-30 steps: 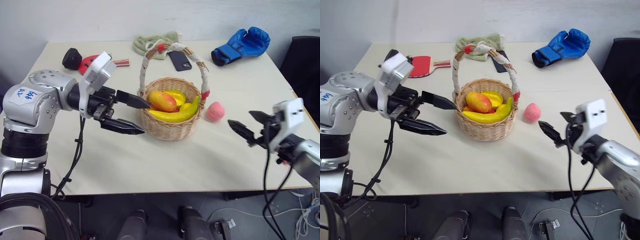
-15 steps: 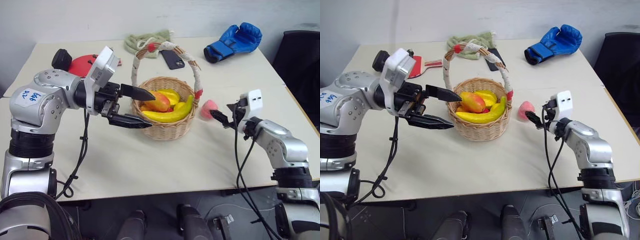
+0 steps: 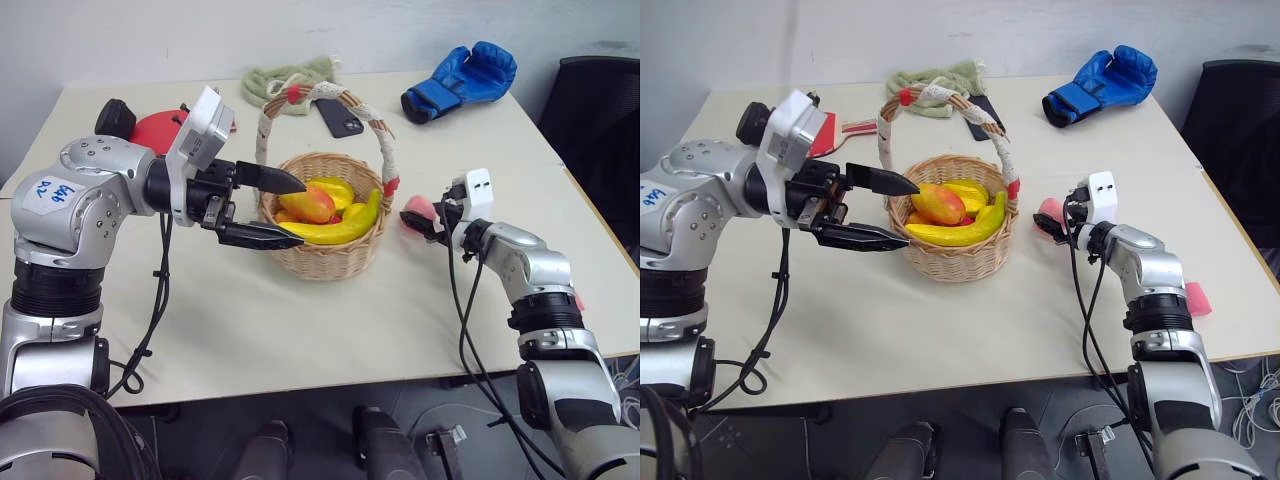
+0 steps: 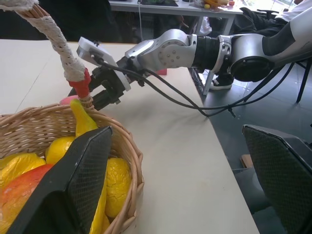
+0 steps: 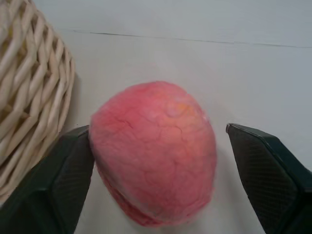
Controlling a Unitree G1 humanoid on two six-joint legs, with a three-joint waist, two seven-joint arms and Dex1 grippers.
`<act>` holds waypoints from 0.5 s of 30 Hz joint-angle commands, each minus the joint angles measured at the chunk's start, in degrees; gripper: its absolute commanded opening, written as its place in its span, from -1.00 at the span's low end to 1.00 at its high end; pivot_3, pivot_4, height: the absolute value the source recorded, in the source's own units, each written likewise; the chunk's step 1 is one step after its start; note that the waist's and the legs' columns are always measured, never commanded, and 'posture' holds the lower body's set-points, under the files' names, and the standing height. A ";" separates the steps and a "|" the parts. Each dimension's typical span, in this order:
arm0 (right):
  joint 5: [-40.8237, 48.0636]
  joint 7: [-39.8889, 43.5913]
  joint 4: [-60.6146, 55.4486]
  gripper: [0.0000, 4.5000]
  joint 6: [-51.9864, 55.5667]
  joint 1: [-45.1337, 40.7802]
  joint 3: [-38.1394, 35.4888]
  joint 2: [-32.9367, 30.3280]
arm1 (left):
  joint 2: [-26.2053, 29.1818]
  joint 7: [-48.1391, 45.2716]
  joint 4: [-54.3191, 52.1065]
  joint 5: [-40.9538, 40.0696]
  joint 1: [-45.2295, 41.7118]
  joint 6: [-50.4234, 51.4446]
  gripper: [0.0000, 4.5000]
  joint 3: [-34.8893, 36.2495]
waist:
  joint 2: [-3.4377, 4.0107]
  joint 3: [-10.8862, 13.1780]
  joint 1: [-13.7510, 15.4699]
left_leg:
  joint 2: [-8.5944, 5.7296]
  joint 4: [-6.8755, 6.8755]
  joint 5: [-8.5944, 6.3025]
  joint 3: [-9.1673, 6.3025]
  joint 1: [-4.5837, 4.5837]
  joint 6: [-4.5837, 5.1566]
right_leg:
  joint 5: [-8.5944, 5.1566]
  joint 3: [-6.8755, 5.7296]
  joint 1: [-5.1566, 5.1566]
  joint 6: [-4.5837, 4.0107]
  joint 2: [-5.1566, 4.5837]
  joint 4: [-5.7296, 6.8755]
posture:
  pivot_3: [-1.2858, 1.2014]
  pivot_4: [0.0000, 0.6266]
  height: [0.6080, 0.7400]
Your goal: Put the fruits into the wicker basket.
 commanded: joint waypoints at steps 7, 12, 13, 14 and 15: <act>5.23 0.89 -24.33 0.13 7.80 11.16 -6.56 -2.58 | -0.21 1.77 0.18 -0.72 -1.17 -0.46 1.00 2.27 | 0.02 -0.01 0.35 | 0.00 0.00 0.00 -0.01 -0.06 -0.01 | 0.00 -0.03 -0.07 0.00 -0.02 0.05 | 0.03 -0.52 1.00; 16.69 0.90 -55.07 0.13 22.88 26.12 -10.93 -7.73 | 0.44 1.84 1.04 -0.50 -0.42 -0.41 1.00 2.90 | 0.03 -0.02 0.66 | -0.06 0.07 -0.03 -0.07 -0.18 0.05 | 0.00 -0.12 -0.09 0.00 -0.11 0.02 | 0.03 -0.52 1.00; 18.98 0.43 -58.66 0.13 24.90 26.88 -11.35 -8.01 | 0.57 1.81 1.24 -0.47 -0.41 -0.44 1.00 2.96 | 0.03 -0.02 0.37 | -0.03 0.12 -0.04 -0.02 -0.15 0.05 | 0.00 -0.11 -0.07 0.00 -0.08 0.04 | 0.03 -0.52 1.00; 22.28 -0.82 -62.73 0.13 27.33 26.09 -11.11 -7.47 | 0.74 1.69 1.65 -0.35 -0.38 -0.59 1.00 3.03 | 0.03 -0.02 0.02 | -0.04 0.12 -0.03 0.04 -0.11 0.06 | 0.03 -0.05 -0.07 0.01 -0.09 0.07 | 0.03 -0.52 1.00; 24.58 -2.00 -65.41 0.13 29.12 24.80 -10.67 -6.77 | 0.82 1.61 1.99 -0.22 -0.41 -0.73 1.00 3.03 | 0.03 -0.02 -0.11 | -0.03 0.14 -0.04 0.23 0.01 0.07 | 0.04 0.09 -0.07 0.00 -0.08 0.04 | 0.03 -0.52 1.00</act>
